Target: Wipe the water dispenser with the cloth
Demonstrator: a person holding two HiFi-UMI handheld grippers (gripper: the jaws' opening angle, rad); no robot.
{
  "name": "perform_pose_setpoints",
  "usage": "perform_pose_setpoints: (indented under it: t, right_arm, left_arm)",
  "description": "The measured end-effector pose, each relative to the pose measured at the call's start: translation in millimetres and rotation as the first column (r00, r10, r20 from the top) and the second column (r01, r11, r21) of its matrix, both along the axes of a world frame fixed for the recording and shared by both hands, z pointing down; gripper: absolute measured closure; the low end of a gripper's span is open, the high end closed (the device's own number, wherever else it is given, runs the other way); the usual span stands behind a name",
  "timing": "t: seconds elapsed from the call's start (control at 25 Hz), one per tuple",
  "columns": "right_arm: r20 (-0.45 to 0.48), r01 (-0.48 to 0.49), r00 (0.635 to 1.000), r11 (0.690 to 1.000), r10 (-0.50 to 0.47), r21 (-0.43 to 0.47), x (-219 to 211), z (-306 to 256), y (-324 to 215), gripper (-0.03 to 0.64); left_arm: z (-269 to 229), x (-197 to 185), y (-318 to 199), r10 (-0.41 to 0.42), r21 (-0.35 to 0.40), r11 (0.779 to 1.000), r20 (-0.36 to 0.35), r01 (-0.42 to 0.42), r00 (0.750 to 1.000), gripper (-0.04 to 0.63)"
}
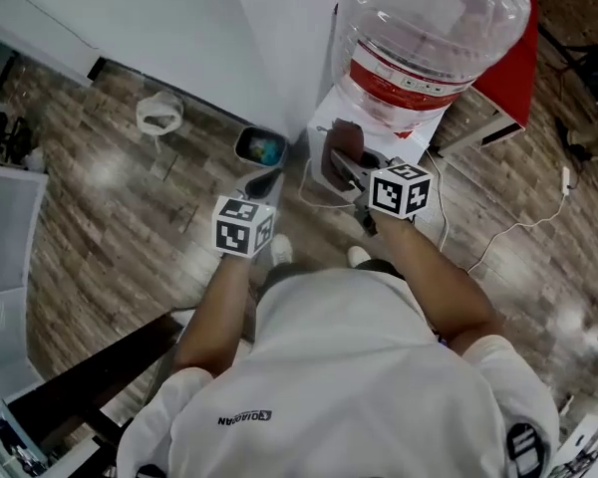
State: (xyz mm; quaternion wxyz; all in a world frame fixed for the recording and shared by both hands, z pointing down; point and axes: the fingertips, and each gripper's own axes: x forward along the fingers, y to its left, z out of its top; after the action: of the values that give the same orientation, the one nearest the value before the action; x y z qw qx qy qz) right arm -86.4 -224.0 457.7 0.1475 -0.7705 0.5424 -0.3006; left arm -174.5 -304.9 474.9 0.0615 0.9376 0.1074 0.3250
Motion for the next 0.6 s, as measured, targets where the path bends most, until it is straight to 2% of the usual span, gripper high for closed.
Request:
perform_pose_setpoints:
  t: [0.28,0.44,0.6]
  right_arm:
    - [0.04,-0.187,0.981,0.982,0.187,-0.019,32,30,-64,0.561]
    - [0.093,-0.286,0.953,0.958,0.287,-0.019,44,46,-62,0.561]
    - [0.101,-0.347,0.932,0.937,0.349,-0.04,51,58,-49,0.561]
  left_arm:
    - [16,12,-35,0.175,-0.014,0.985,0.013,-0.175,0.985,0.606]
    - [24,12,-34,0.263,0.003,0.965,0.029,-0.263,0.964,0.606]
    - [30,8,-23,0.34,-0.011,0.94,0.043,-0.34,0.939,0.606]
